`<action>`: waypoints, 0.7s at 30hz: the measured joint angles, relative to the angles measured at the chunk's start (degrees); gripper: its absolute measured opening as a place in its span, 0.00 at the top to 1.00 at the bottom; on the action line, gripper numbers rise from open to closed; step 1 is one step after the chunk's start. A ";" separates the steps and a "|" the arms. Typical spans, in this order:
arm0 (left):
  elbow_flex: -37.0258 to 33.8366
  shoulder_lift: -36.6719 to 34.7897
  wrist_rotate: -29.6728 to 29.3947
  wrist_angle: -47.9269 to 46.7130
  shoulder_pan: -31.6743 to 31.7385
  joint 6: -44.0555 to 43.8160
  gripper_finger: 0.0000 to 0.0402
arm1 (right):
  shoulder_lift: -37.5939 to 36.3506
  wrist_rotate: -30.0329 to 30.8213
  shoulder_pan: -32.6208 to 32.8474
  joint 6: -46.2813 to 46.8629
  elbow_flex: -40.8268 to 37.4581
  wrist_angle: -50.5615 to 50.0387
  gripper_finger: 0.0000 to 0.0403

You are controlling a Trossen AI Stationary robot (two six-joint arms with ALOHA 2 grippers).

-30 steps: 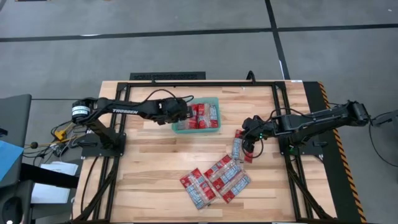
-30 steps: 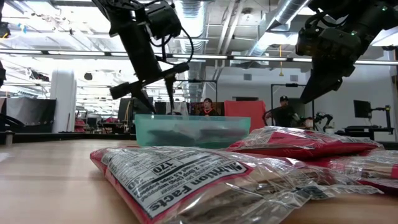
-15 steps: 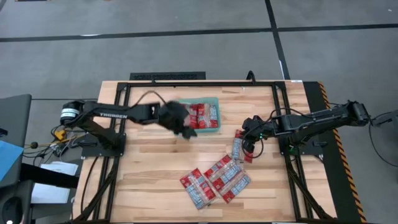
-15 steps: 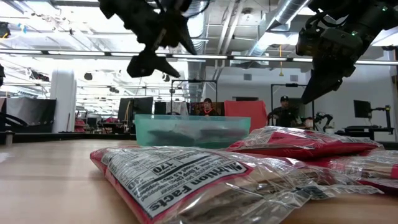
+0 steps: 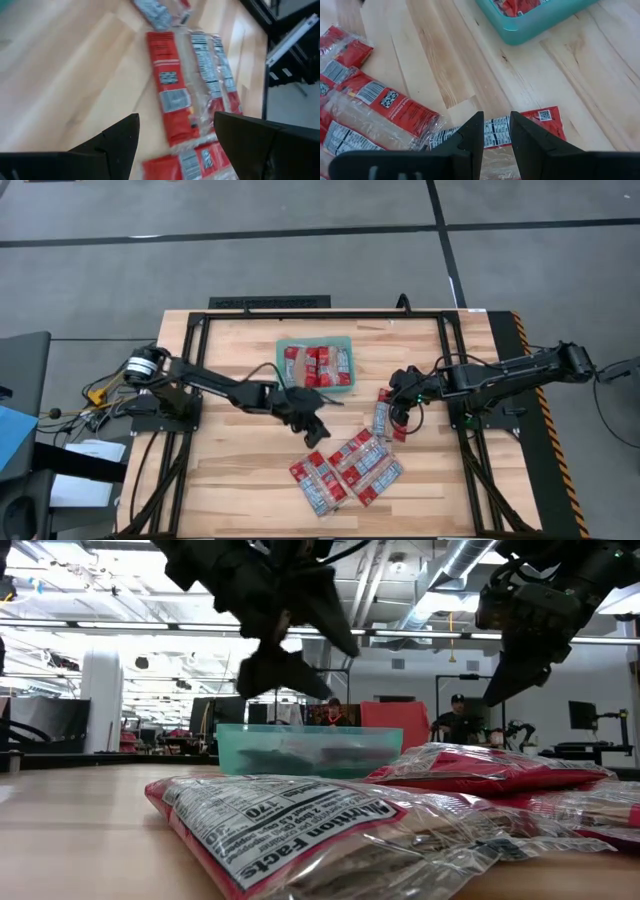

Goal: Sort popcorn bags into baskets
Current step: Put the red popcorn bag into the blue bin

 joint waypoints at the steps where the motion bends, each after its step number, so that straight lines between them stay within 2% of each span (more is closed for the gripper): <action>1: 0.69 1.12 -0.31 0.73 -0.50 0.00 0.40 | 0.00 0.00 0.00 0.36 0.00 0.00 0.71; 8: 8.84 9.94 -3.44 -0.29 -3.71 2.15 0.40 | 0.00 0.00 0.44 1.50 0.00 -0.04 0.71; 13: 12.85 14.53 -6.81 -3.59 -3.46 -0.30 0.40 | 0.01 0.00 0.44 1.61 0.00 0.20 0.71; 21: 17.27 19.56 -6.79 -3.93 -3.10 -3.75 0.40 | 0.00 0.00 0.38 -0.38 0.00 0.99 0.71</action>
